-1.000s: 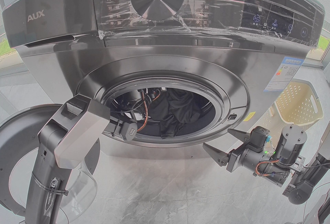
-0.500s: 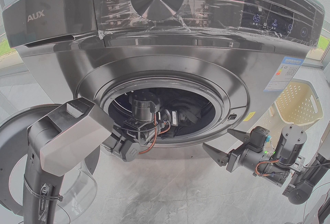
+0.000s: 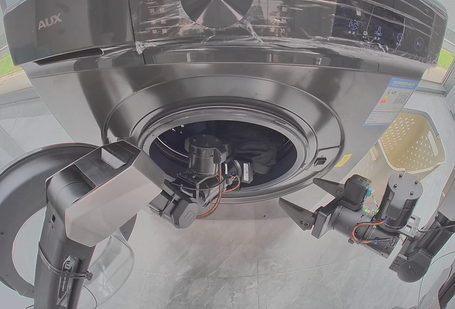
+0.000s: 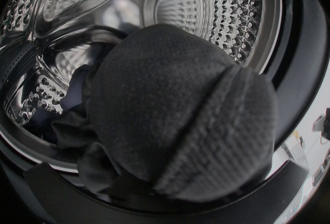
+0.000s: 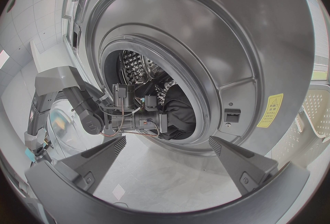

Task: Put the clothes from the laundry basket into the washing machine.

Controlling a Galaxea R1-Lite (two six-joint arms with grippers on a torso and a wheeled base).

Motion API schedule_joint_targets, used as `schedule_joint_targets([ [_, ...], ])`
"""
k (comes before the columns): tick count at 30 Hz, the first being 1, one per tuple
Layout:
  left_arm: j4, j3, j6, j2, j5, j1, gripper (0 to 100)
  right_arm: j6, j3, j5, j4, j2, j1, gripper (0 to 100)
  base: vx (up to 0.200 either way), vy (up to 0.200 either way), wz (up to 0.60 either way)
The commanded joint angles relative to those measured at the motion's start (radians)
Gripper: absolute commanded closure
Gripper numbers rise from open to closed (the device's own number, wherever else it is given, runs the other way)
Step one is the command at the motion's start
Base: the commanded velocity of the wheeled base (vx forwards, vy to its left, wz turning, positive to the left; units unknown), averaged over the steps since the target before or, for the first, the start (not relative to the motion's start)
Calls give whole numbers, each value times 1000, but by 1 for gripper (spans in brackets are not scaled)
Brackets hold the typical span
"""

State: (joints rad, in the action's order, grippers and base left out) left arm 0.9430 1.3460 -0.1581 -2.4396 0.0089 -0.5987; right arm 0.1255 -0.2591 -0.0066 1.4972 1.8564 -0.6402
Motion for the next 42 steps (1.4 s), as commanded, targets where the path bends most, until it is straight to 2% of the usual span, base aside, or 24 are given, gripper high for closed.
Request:
schedule_joint_targets([
  [1,16,128,-12,-55,29,19,100,0,0,0,1,3,-1,0,0,0,0],
  [6,25,277,-46,-87,120,66,100,0,-3,-1,0,4,-9,0,0,0,0],
  [8,25,277,-46,-87,120,66,100,0,-3,-1,0,4,-9,0,0,0,0],
  [9,22,381,-60,-115,186,96,100,0,-3,-1,0,4,-12,0,0,0,0],
  [10,22,410,-61,-125,200,103,100,0,-3,-1,0,4,-15,0,0,0,0],
  [12,23,453,-63,-139,217,119,100,0,-3,-1,0,4,-15,0,0,0,0],
  [18,26,472,-66,-144,221,123,100,0,-3,-1,0,7,-16,0,0,0,0],
  [19,26,467,-66,-142,220,120,0,0,-3,-1,1,7,-16,0,0,0,0],
  [22,25,450,-67,-139,221,116,0,0,-2,-1,1,7,-16,0,0,0,0],
  [26,-6,248,-66,-38,212,70,0,0,-2,-1,0,7,-15,0,0,0,0],
  [28,-26,213,-66,-18,203,60,0,0,-2,-1,0,7,-15,0,0,0,0],
  [30,-82,127,-52,43,190,48,0,0,-2,-1,0,7,-15,0,0,0,0],
  [33,-108,79,-43,80,184,39,0,0,-2,-1,1,6,-15,0,0,0,0],
  [34,-136,35,-28,111,178,31,0,0,-2,-3,1,6,-15,0,0,0,0],
  [39,-165,-77,12,163,144,8,0,0,-3,-3,1,4,-15,0,0,0,0],
  [42,-165,-128,25,183,115,-4,0,0,-3,-3,1,3,-13,0,0,0,0],
])
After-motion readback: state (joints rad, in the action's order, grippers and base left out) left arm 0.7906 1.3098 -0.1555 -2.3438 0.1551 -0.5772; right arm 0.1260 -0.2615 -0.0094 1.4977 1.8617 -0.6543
